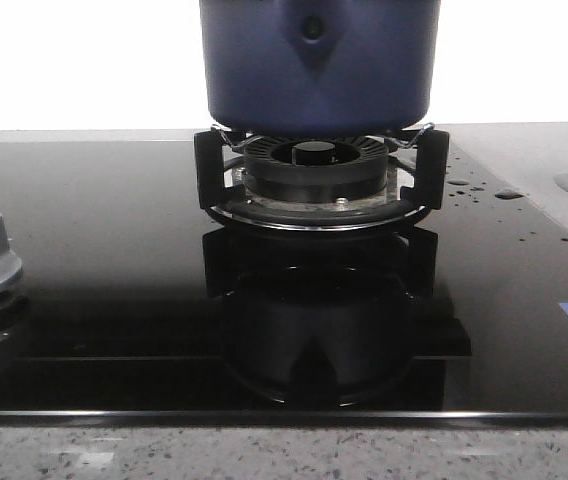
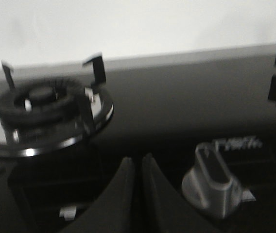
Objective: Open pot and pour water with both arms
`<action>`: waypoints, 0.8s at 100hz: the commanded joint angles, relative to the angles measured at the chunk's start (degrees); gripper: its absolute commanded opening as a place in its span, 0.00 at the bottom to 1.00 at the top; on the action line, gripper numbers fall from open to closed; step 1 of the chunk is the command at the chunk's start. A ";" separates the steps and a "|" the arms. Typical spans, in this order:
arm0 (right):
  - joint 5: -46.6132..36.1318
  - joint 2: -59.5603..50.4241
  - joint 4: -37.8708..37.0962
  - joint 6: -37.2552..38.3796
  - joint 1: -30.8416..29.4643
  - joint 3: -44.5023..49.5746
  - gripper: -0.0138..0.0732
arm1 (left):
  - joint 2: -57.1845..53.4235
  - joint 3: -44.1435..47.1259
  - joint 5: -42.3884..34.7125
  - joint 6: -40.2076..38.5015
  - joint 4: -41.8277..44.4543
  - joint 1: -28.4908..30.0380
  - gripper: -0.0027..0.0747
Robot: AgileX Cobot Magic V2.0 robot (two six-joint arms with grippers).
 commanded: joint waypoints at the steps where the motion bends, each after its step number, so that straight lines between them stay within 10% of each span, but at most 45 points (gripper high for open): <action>1: 1.72 0.36 -1.52 -0.22 -0.03 -1.35 0.09 | -1.58 0.65 -5.13 -3.41 1.51 0.24 0.01; 80: 1.72 0.36 -1.52 -0.22 -0.03 -1.35 0.09 | -1.69 5.42 -0.41 -6.55 0.71 0.24 0.01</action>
